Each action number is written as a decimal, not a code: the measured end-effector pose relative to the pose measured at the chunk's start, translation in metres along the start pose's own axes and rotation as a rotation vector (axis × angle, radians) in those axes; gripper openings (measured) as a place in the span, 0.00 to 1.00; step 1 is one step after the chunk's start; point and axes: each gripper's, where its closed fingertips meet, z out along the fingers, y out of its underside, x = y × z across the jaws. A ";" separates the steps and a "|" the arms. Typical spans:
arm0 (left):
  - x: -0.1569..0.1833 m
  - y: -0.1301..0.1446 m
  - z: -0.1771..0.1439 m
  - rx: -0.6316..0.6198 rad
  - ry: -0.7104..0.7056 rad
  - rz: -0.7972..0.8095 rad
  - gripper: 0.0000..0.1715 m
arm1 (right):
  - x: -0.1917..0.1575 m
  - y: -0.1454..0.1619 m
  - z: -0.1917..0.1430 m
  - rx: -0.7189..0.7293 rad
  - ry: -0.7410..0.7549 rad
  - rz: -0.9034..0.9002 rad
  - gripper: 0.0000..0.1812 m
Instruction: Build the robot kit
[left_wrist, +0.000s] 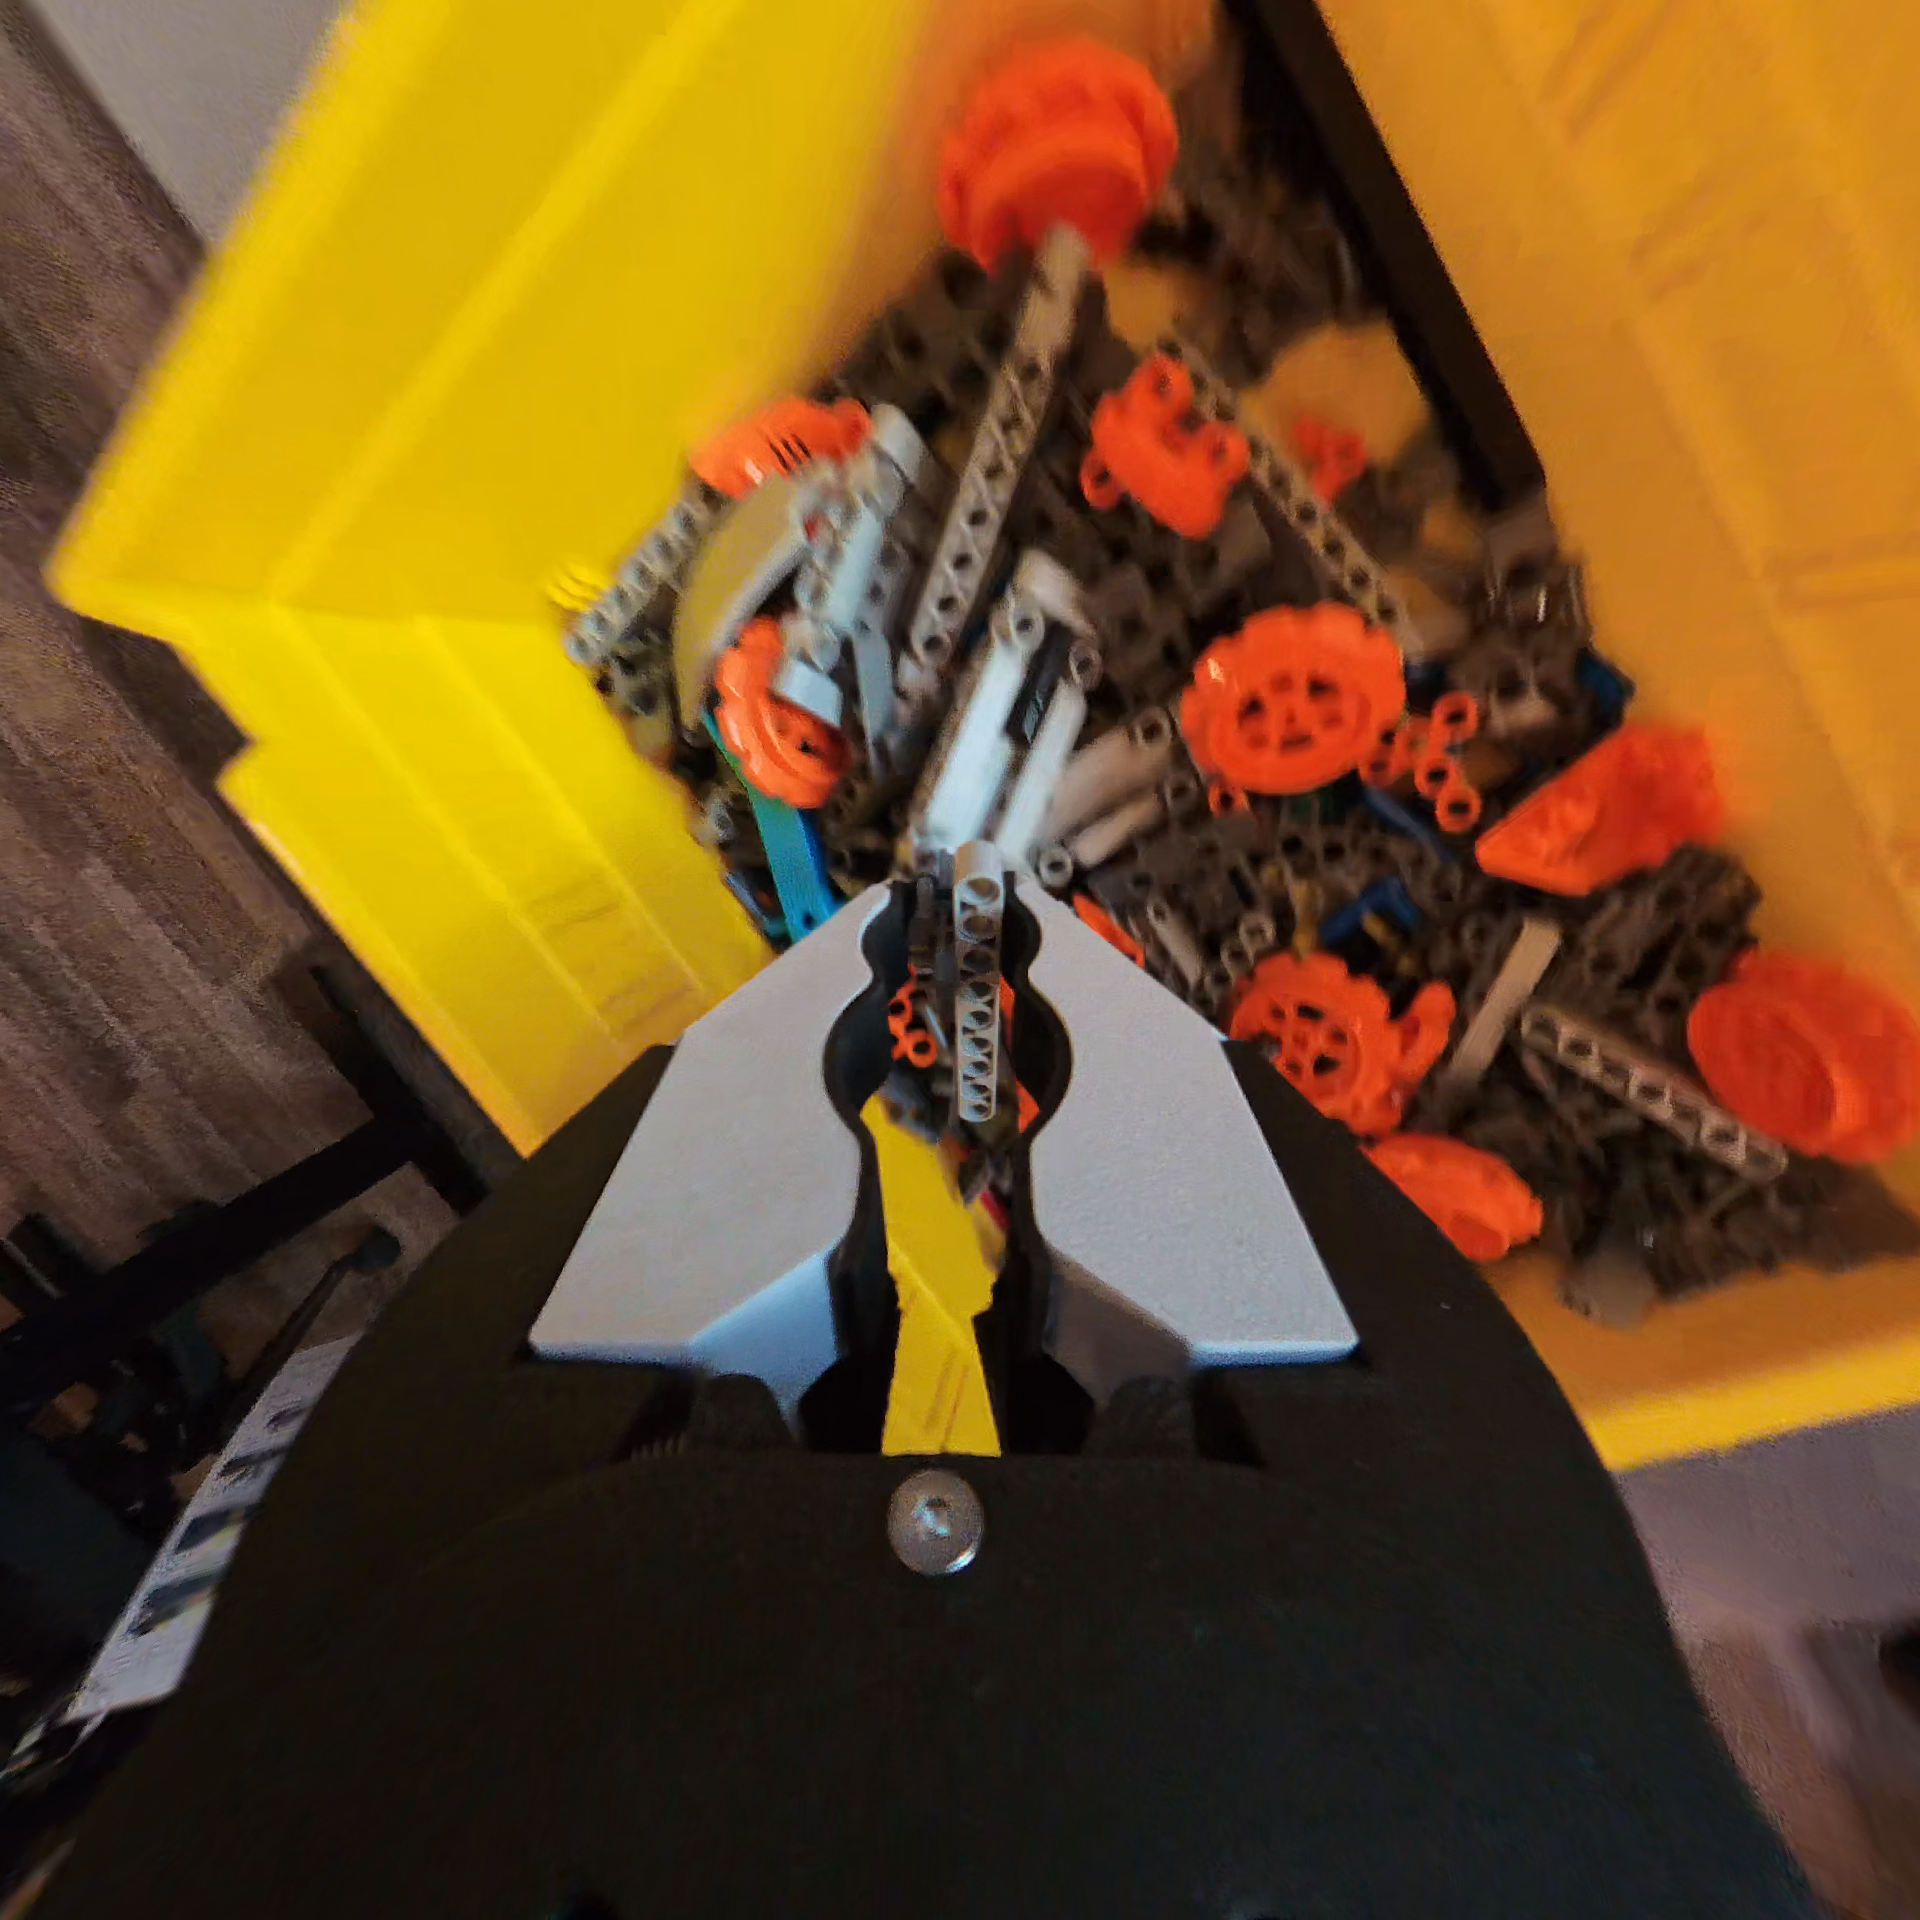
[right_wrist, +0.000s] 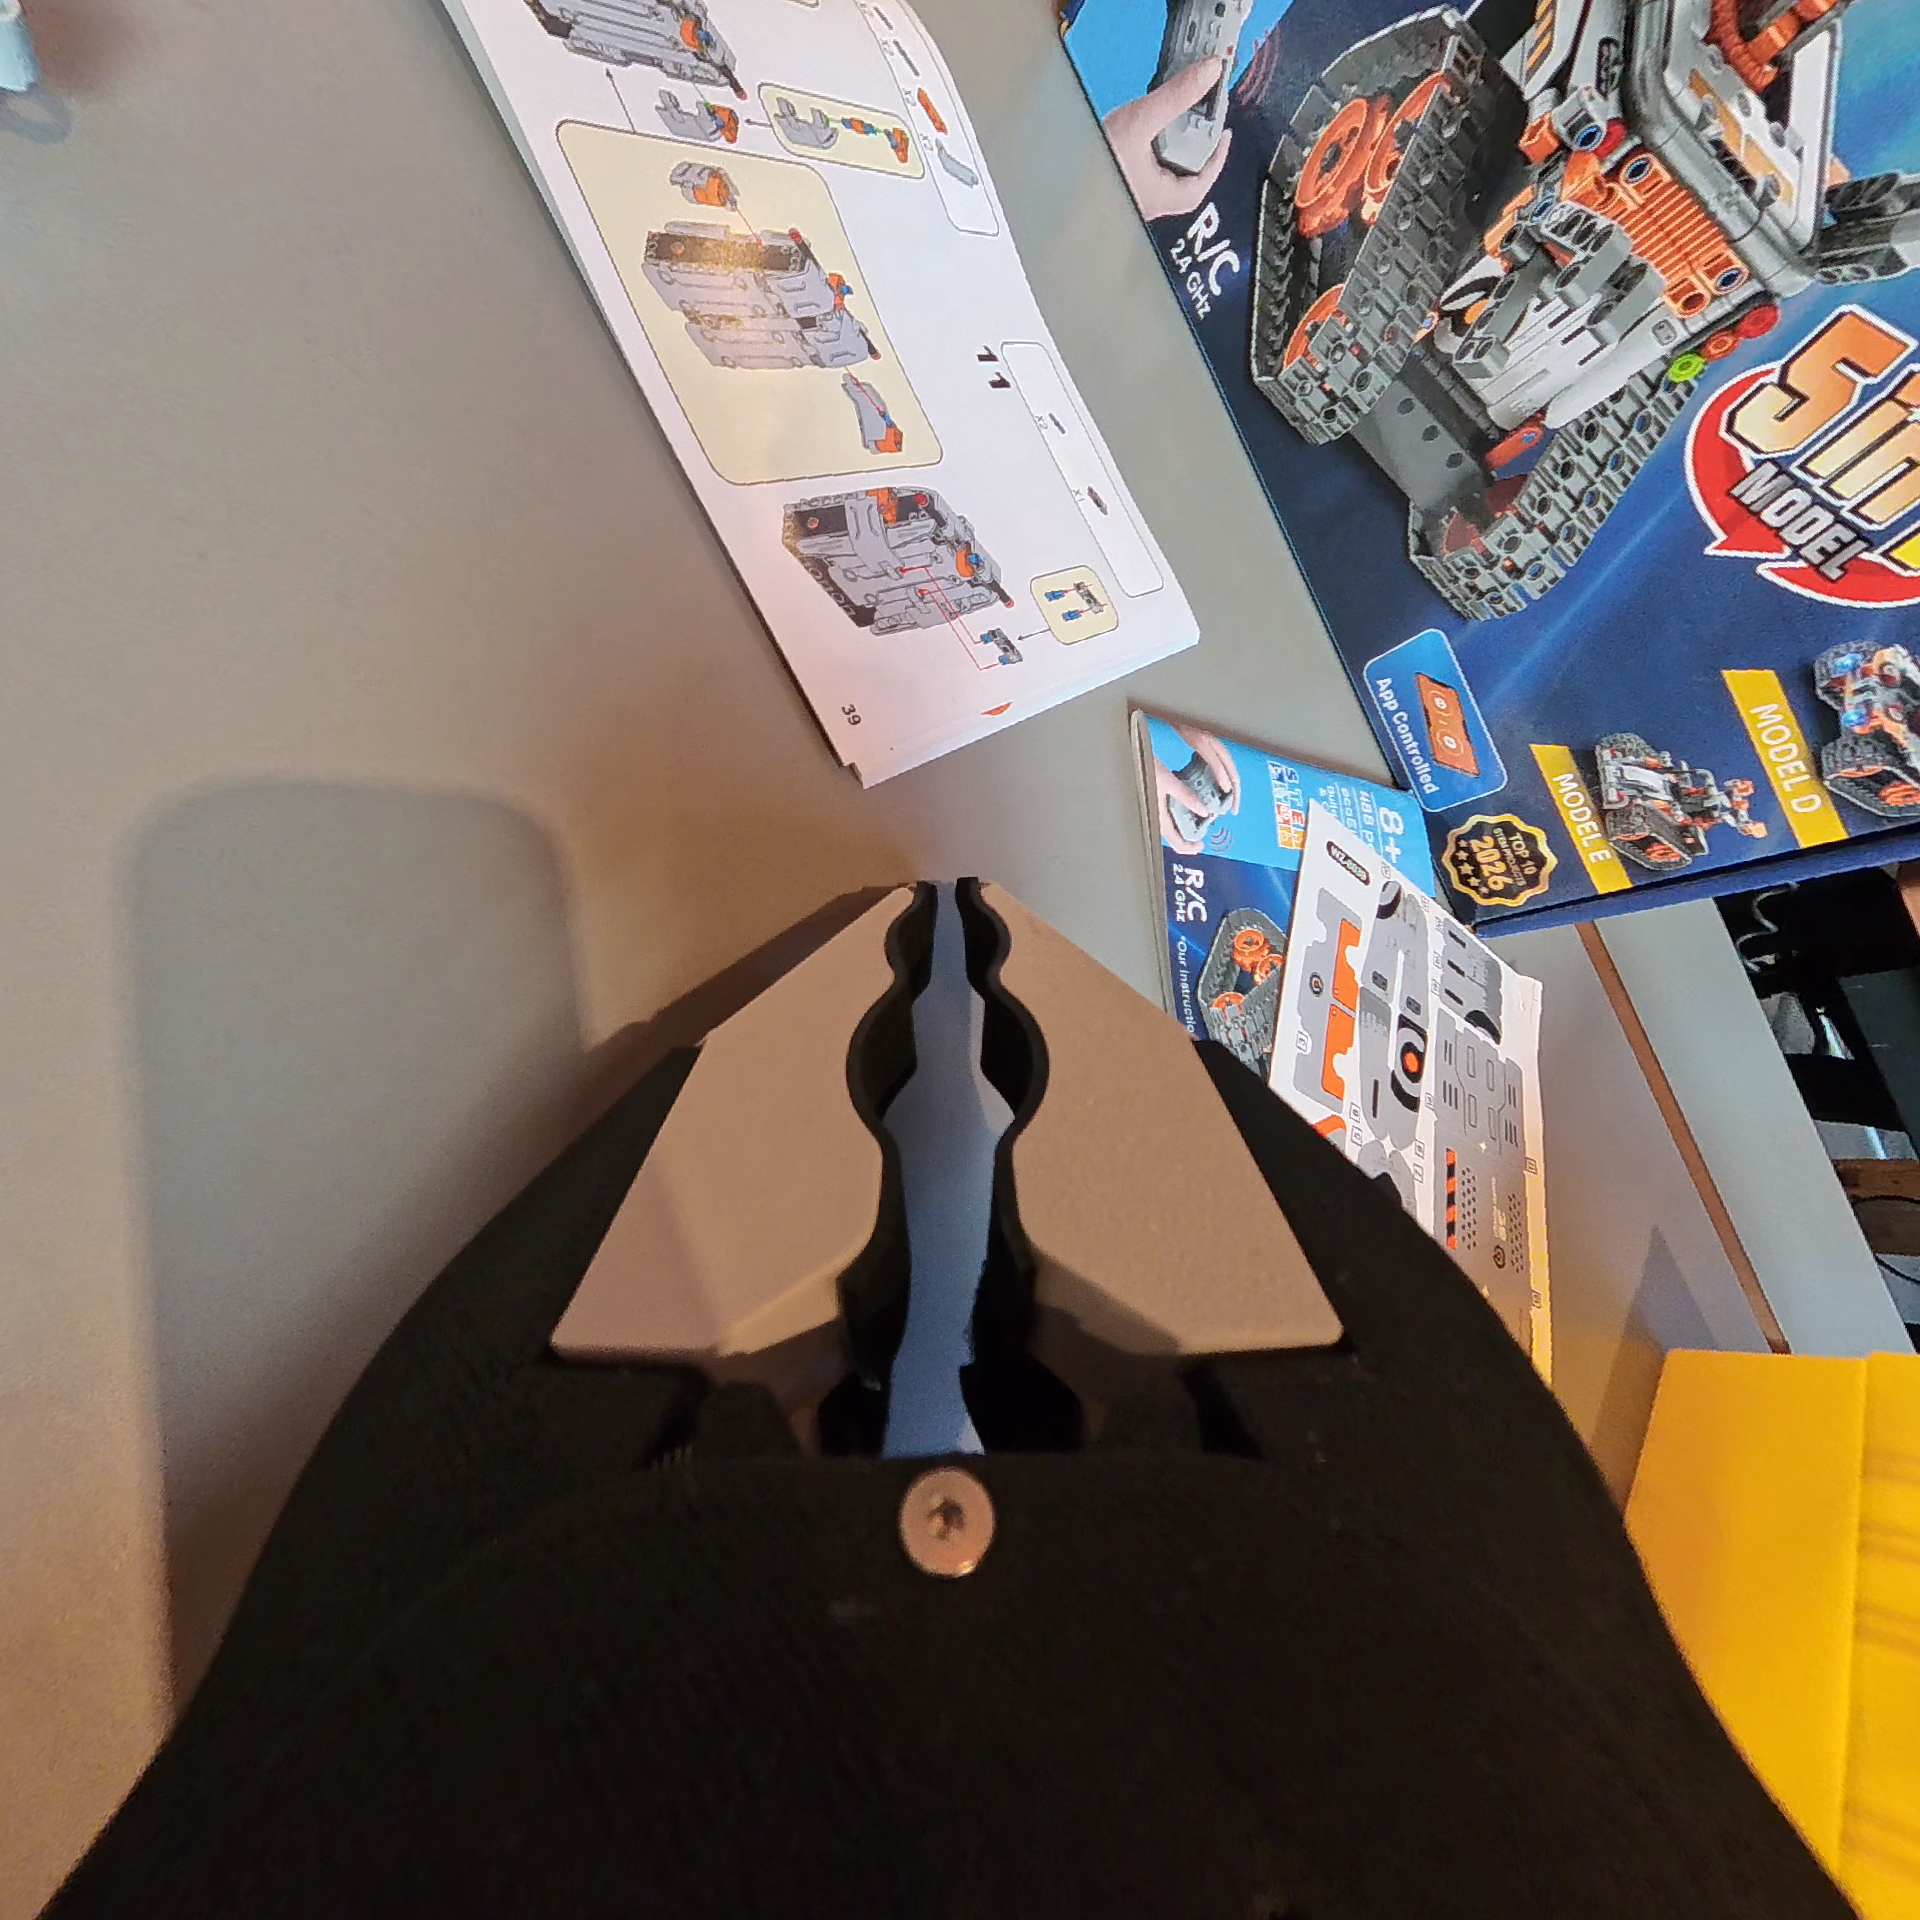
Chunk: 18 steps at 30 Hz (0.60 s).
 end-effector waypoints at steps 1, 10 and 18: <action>0.001 -0.008 -0.002 0.054 0.013 -0.030 0.09 | 0.000 0.000 0.000 0.001 0.001 0.002 0.02; 0.039 0.074 -0.012 -0.249 0.186 -0.287 0.45 | 0.001 0.000 0.000 0.004 -0.005 0.006 0.02; 0.059 0.097 0.015 -0.396 0.180 -0.319 0.53 | 0.000 0.001 0.001 -0.005 -0.004 -0.005 0.02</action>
